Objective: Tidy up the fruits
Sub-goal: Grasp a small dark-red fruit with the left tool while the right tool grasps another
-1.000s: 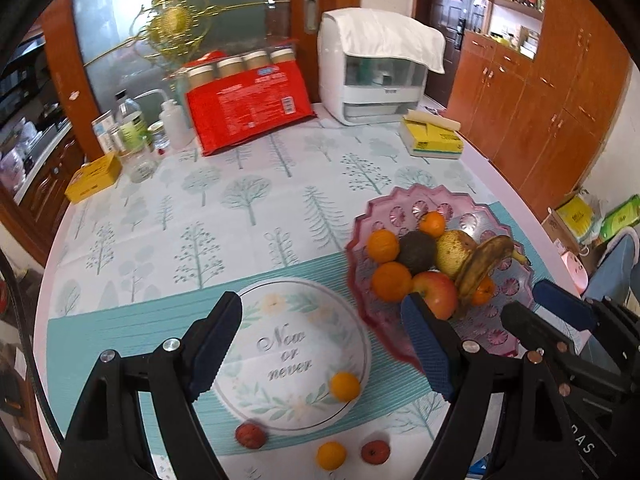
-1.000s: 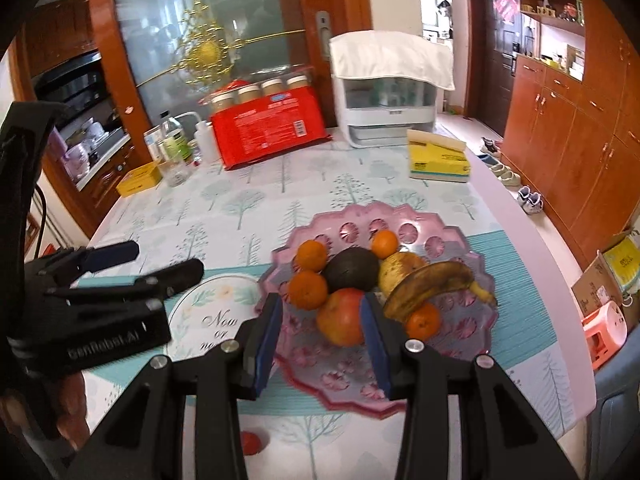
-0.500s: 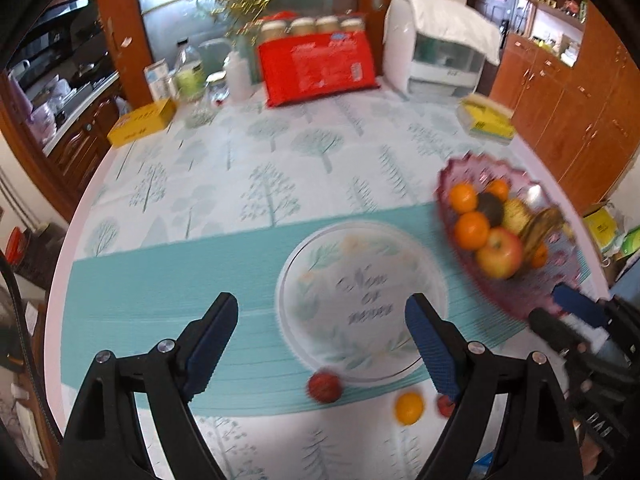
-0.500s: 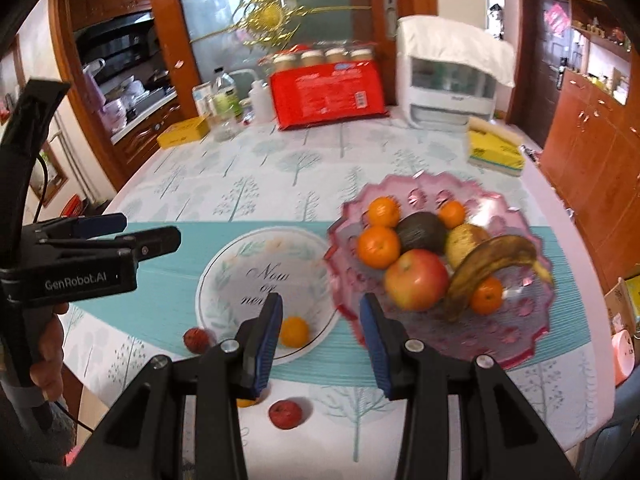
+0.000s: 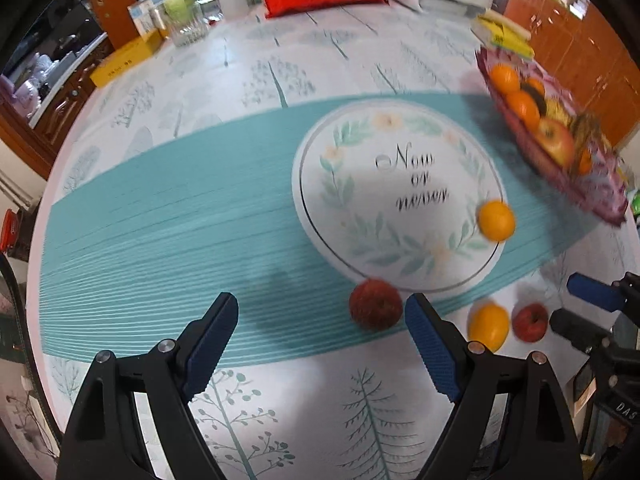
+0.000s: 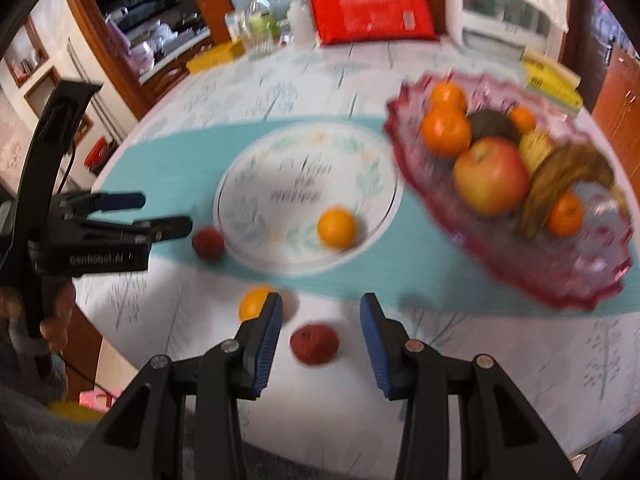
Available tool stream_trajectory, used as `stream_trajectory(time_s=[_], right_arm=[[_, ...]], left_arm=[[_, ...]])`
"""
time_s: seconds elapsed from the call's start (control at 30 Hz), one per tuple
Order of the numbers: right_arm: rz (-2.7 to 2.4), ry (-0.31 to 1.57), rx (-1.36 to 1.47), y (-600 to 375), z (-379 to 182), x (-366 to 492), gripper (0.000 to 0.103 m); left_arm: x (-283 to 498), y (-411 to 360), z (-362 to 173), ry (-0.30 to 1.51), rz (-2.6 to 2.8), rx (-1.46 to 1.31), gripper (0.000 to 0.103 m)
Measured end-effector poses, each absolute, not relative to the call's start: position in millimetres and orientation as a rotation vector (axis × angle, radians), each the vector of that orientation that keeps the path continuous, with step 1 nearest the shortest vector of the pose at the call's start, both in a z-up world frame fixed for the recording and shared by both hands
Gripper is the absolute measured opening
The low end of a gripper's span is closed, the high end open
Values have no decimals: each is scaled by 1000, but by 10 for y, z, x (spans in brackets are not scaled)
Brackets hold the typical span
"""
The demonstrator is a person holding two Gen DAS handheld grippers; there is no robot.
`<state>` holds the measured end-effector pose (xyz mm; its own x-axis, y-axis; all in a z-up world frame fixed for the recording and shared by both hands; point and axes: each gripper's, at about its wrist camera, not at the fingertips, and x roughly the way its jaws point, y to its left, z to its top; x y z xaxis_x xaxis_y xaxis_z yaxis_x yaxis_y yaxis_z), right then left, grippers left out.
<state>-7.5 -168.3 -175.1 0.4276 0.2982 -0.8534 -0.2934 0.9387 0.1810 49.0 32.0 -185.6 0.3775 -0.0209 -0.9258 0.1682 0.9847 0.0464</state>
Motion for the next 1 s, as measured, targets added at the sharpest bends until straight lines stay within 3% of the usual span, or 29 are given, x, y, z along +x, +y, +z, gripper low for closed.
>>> stream_trajectory(time_s=[0.37, 0.47, 0.53, 0.67, 1.0], right_arm=[[347, 1152, 42, -1642, -2114, -135, 39], [367, 1145, 51, -1634, -2141, -135, 33], [364, 1135, 36, -1610, -2140, -140, 33], [361, 1125, 8, -1583, -2130, -147, 32], [370, 1083, 1, -1582, -2004, -163, 31]], left_arm=[[557, 217, -2112, 1207, -197, 127, 73], [564, 165, -2139, 1214, -226, 120, 62], [567, 113, -2178, 1234, -246, 125, 47], [560, 38, -2189, 1217, -246, 164, 34], [531, -26, -2060, 1212, -283, 163, 32]])
